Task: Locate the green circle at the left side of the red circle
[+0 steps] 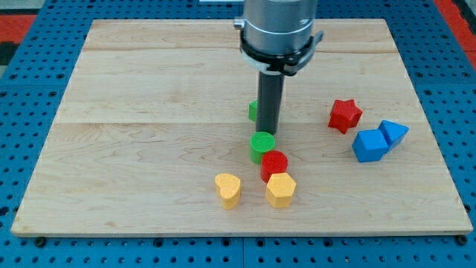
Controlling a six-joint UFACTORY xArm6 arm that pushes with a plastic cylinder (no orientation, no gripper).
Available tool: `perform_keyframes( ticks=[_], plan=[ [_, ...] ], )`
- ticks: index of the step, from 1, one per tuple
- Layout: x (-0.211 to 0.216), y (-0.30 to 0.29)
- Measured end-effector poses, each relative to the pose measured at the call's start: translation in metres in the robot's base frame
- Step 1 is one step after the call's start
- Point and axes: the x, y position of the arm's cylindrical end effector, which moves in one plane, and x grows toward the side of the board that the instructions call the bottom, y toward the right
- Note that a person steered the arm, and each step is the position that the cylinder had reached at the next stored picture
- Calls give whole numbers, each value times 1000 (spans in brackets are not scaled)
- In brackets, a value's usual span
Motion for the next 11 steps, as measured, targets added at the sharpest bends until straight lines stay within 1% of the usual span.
perform_keyframes(
  ticks=[1,4,5,6,8,9,10,11],
  plan=[
    [0,-9],
    [3,37],
    [7,33],
    [7,-4],
    [27,-6],
    [27,-6],
    [37,-6],
    [27,9]
  ],
)
